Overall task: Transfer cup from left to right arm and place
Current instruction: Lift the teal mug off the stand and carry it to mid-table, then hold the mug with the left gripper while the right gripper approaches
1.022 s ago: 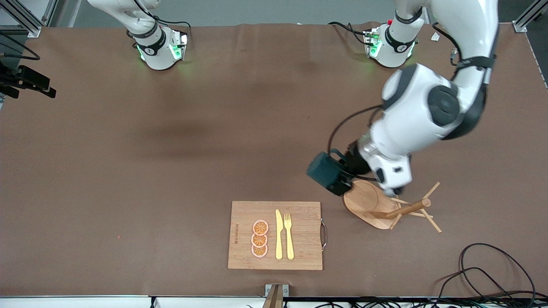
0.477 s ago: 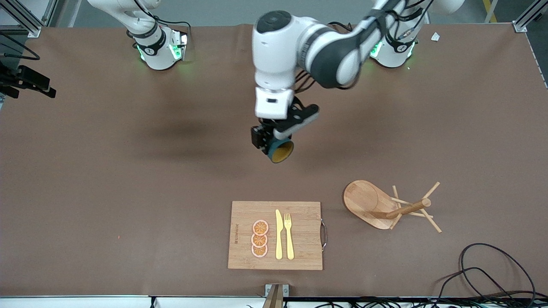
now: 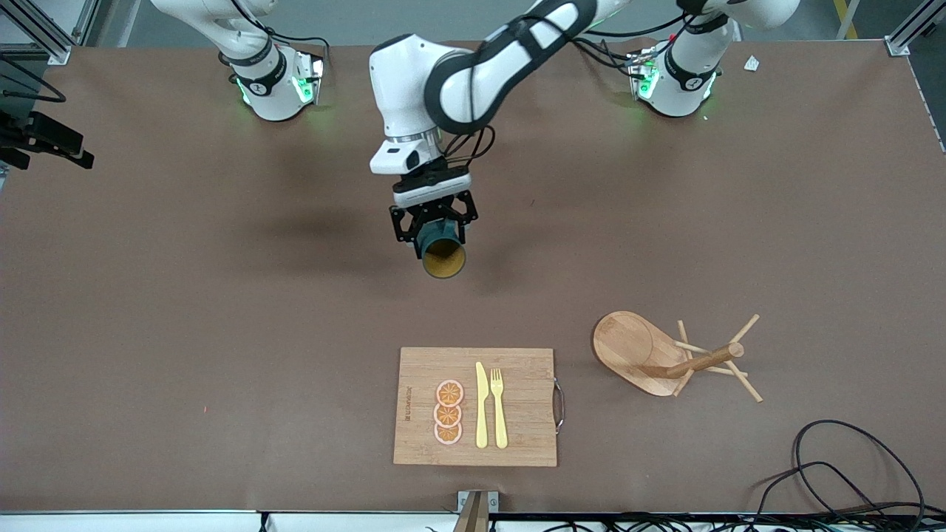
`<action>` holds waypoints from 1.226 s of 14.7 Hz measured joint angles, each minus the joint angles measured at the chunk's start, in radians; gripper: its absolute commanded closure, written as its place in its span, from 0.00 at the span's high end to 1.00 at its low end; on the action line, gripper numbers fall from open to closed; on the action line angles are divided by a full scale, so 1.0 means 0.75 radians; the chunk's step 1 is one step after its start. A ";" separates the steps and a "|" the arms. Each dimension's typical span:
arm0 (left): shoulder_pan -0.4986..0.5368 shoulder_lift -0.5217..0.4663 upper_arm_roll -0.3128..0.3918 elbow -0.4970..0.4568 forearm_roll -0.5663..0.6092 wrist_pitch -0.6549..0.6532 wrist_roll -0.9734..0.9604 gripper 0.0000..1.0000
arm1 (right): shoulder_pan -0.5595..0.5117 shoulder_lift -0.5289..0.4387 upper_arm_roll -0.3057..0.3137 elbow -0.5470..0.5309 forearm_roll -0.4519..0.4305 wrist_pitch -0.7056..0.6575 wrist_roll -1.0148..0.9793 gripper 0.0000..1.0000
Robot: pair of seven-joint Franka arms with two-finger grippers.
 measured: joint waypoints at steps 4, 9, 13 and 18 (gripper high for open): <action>-0.093 0.146 0.005 -0.002 0.367 0.004 -0.048 0.42 | 0.000 0.001 -0.001 0.004 0.000 0.002 0.001 1.00; -0.188 0.326 0.039 -0.005 0.767 -0.057 -0.235 0.42 | -0.014 0.037 -0.003 0.004 -0.001 0.029 0.002 1.00; -0.250 0.430 0.057 -0.004 0.949 -0.167 -0.467 0.42 | -0.040 0.090 -0.003 0.004 -0.001 0.088 0.001 1.00; -0.336 0.452 0.146 -0.001 1.009 -0.208 -0.663 0.46 | -0.043 0.111 -0.003 0.004 -0.001 0.092 0.001 1.00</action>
